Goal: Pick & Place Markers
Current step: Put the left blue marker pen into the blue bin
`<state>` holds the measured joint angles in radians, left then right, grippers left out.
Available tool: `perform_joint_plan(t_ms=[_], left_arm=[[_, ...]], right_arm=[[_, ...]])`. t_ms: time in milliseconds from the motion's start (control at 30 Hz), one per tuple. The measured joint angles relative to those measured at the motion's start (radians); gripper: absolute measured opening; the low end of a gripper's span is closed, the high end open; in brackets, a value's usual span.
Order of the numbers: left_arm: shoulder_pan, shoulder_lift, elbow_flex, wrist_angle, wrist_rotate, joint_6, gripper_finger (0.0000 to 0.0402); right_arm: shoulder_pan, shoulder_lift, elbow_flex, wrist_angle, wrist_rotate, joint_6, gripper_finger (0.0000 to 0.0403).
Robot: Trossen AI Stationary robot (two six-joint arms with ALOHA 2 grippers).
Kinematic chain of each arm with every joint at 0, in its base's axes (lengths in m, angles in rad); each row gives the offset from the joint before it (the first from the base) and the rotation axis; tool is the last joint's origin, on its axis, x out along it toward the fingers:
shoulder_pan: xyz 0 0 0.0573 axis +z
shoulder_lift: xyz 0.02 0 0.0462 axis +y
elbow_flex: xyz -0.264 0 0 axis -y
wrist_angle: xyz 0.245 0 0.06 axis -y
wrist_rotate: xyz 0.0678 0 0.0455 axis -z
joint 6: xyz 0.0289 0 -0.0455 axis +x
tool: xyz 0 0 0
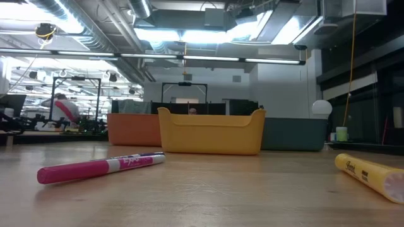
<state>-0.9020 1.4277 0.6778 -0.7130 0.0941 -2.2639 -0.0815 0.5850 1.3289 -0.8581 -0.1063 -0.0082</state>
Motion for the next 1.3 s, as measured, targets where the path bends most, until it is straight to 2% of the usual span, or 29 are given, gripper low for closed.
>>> perform_joint_plan(t_ms=[200, 433, 733, 833, 967, 1300], left_arm=[[0.001, -0.037, 0.023, -0.021, -0.027, 0.015, 0.0025], [0.002, -0.077, 0.075, -0.023, -0.159, 0.045, 0.0025], [0.003, -0.104, 0.191, -0.016, -0.503, 0.149, 0.0025], [0.011, -0.105, 0.235, -0.016, -0.573, 0.221, 0.0025], [0.034, -0.105, 0.285, -0.016, -0.624, 0.337, 0.0025], [0.155, -0.105, 0.384, 0.018, -0.634, 0.678, 0.0024]], right_arm=[[0.000, 0.000, 0.000, 0.000, 0.000, 0.000, 0.0023], [0.000, 0.000, 0.000, 0.000, 0.000, 0.000, 0.0023], [0.000, 0.000, 0.000, 0.000, 0.000, 0.000, 0.0023], [0.000, 0.000, 0.000, 0.000, 0.000, 0.000, 0.0023], [0.000, 0.000, 0.000, 0.000, 0.000, 0.000, 0.0023], [0.000, 0.000, 0.000, 0.000, 0.000, 0.000, 0.0023]])
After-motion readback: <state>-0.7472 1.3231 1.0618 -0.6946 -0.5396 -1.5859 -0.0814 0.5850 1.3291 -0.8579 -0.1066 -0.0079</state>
